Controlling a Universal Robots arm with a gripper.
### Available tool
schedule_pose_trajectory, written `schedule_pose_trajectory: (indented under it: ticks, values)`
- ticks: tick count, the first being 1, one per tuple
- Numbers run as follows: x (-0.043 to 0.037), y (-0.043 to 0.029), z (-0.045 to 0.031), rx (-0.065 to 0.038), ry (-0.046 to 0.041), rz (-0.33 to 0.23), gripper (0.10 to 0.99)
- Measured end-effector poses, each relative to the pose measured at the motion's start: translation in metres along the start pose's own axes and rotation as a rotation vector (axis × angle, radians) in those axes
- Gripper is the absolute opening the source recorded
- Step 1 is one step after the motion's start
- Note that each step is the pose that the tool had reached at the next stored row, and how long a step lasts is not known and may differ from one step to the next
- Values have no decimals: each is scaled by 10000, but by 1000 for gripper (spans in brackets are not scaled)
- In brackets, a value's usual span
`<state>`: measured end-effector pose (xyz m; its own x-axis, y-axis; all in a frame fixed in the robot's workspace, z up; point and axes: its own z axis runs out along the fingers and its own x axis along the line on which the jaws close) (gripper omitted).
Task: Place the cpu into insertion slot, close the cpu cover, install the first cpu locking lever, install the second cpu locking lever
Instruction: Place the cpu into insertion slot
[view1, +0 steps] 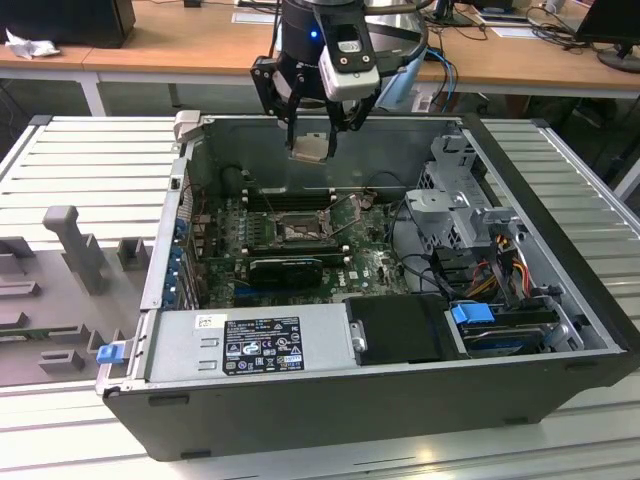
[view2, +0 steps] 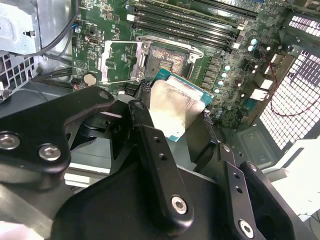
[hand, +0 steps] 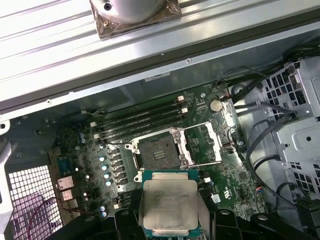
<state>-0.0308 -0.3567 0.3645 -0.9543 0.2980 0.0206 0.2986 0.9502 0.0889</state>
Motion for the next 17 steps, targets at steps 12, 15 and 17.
schedule_pose_trajectory:
  ticks: [12,15,17]
  values:
    - [0,0,3,-18,-75,835,525]
    - [0,0,3,-21,-88,981,525]
    - [0,0,4,-23,-94,1050,525]
